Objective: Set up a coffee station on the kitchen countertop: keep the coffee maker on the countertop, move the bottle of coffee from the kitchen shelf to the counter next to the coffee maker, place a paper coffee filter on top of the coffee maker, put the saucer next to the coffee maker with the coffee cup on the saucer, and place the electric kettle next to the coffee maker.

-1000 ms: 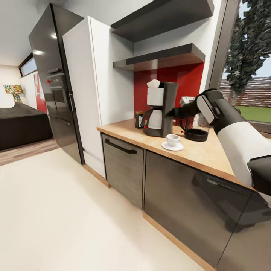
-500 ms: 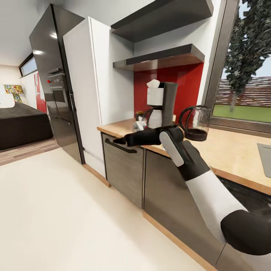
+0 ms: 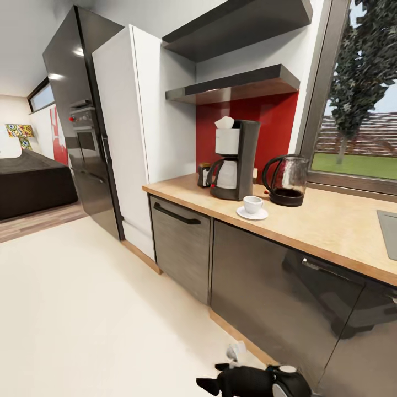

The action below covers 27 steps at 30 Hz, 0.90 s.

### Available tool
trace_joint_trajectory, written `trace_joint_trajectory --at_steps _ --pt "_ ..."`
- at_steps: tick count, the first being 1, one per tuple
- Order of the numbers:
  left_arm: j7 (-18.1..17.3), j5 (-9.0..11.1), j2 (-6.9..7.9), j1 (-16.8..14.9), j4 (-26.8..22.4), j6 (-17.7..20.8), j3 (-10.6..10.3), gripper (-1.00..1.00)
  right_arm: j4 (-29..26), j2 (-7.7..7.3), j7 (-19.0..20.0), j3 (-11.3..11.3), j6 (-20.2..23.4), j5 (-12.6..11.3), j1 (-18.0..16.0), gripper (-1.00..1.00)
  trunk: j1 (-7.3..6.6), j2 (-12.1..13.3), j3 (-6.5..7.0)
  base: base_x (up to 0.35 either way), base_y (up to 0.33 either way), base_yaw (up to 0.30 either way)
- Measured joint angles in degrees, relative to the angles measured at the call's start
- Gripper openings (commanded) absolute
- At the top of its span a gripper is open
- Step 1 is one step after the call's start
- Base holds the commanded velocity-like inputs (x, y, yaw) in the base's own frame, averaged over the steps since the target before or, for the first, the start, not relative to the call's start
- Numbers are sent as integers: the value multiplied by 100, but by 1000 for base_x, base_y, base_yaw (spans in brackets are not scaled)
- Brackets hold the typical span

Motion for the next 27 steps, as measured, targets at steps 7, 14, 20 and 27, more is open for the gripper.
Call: trace_joint_trajectory --at_steps 7,14,20,27 --pt "-146 3 -10 -1 1 83 50 100 2752 -708 719 -31 -2335 46 630 100 0 0 0 0 0 0" --pt "-162 3 -16 -1 2 93 39 100 4055 -959 938 -73 -3233 3 666 100 0 0 1 0 0 0" --pt "-162 3 -20 -1 2 94 45 100 4268 -1088 934 -79 -3401 -10 667 100 0 0 1 0 0 0" --pt "-164 1 -20 -1 0 94 42 100 4294 -1107 935 -92 -3423 -15 664 100 0 0 1 0 0 0"
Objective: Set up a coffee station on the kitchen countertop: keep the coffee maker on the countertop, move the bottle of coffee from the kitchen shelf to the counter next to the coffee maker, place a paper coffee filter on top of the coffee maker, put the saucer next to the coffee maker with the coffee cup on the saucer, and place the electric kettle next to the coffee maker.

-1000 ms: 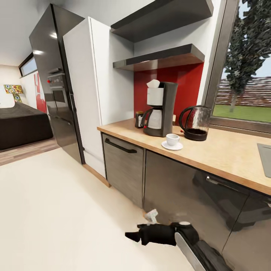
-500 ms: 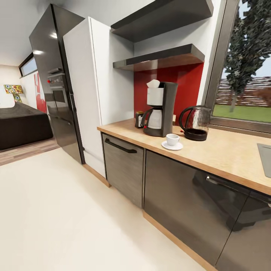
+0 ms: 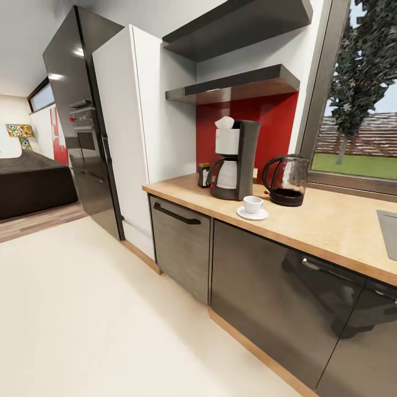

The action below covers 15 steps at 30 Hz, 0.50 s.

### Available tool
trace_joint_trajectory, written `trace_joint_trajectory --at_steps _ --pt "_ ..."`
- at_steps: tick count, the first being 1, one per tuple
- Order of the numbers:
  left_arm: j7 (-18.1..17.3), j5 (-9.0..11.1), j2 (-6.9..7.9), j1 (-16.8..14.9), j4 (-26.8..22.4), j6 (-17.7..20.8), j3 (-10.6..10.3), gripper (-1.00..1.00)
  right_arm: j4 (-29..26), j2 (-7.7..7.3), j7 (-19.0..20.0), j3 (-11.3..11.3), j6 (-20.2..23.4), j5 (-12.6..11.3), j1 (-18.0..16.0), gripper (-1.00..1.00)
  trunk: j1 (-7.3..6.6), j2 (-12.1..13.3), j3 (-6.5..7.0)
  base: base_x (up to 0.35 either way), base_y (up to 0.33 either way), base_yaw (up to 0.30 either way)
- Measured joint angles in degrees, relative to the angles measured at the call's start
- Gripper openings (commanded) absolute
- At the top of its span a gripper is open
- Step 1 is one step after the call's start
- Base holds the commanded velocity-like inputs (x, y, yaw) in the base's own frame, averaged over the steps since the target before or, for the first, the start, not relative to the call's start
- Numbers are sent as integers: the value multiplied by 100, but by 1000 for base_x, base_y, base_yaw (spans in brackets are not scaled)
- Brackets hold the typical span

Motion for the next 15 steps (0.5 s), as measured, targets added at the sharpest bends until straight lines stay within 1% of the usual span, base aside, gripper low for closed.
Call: trace_joint_trajectory --at_steps 15 --pt "0 -3 0 0 -7 0 1 100 6 -2 -3 1 -5 3 -2 100 0 0 0 0 0 0"
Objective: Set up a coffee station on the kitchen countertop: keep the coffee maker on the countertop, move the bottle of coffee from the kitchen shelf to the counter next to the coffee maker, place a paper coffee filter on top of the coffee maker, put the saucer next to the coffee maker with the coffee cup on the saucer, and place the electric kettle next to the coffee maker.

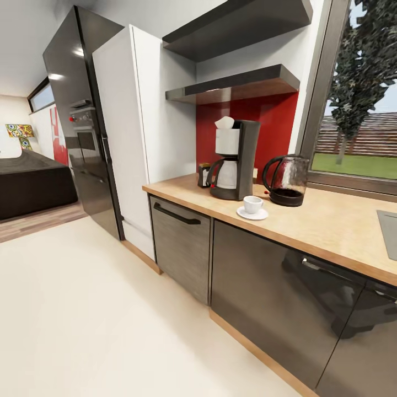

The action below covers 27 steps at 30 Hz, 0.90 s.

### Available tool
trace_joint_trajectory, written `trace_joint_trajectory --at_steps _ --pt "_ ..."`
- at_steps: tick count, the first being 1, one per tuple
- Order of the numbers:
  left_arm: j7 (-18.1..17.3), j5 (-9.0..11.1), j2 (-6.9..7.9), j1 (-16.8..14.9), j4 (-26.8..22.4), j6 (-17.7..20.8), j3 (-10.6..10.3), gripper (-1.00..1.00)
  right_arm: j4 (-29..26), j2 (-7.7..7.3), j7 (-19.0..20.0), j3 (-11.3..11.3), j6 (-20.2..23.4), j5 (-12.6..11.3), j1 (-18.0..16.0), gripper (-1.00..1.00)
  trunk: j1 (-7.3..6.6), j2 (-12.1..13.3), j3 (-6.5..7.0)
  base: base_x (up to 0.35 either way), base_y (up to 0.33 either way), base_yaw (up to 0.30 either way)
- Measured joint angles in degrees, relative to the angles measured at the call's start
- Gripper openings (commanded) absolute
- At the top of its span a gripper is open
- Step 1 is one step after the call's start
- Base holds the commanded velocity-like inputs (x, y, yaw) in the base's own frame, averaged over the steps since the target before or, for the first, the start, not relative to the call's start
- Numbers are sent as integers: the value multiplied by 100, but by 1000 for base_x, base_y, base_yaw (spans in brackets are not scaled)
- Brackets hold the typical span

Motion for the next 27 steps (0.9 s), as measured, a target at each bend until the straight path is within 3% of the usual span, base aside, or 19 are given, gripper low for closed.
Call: trace_joint_trajectory --at_steps 7,21,27 --pt "0 -4 0 0 0 0 -11 100 14 6 -15 12 -9 10 3 100 0 0 2 0 0 -86" --pt "0 -4 0 0 4 0 -19 100 16 7 -17 14 -9 10 3 100 0 0 52 2 0 -254" --pt "0 -5 0 0 8 8 -42 100 17 7 -17 12 -15 12 2 100 -3 0 69 260 0 -121"
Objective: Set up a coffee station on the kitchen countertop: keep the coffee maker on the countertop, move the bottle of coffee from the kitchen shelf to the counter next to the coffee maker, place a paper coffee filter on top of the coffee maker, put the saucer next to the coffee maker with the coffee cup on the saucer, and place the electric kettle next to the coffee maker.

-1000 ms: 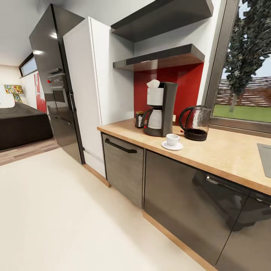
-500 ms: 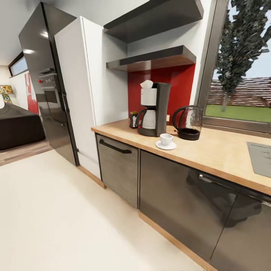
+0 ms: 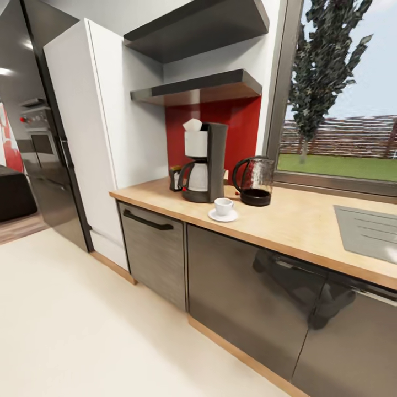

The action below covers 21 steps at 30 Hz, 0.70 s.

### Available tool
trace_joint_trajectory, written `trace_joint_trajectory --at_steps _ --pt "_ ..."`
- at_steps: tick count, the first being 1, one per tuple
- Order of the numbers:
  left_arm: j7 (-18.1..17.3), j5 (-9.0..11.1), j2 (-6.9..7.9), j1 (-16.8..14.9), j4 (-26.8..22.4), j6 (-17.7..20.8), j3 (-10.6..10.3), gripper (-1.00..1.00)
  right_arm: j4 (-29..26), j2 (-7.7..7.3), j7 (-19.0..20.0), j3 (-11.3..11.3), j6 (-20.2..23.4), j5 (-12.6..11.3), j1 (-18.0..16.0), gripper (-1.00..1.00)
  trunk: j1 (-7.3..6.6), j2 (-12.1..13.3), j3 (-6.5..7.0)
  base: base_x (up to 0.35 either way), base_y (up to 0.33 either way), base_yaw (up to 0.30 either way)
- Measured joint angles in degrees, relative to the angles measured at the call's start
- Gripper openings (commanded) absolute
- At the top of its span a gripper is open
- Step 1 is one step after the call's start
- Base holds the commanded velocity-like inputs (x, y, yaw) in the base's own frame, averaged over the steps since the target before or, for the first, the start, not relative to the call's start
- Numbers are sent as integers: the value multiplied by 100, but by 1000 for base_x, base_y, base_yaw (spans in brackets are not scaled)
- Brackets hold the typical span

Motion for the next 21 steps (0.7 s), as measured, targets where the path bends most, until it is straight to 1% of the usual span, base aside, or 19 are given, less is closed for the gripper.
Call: trace_joint_trajectory --at_steps 9,11,15,21 --pt "4 0 0 0 0 1 -10 100 2 0 0 0 -1 0 2 100 0 0 2 322 33 -11" --pt "4 0 0 0 0 1 1 100 3 0 0 0 -2 0 0 100 1 0 2 219 39 -100" --pt "2 0 0 0 1 1 19 100 -2 0 -1 2 1 -1 0 100 3 0 2 85 15 -197" --pt "0 0 0 0 1 1 28 100 0 0 -1 2 3 -1 4 100 3 0 2 16 3 -246"
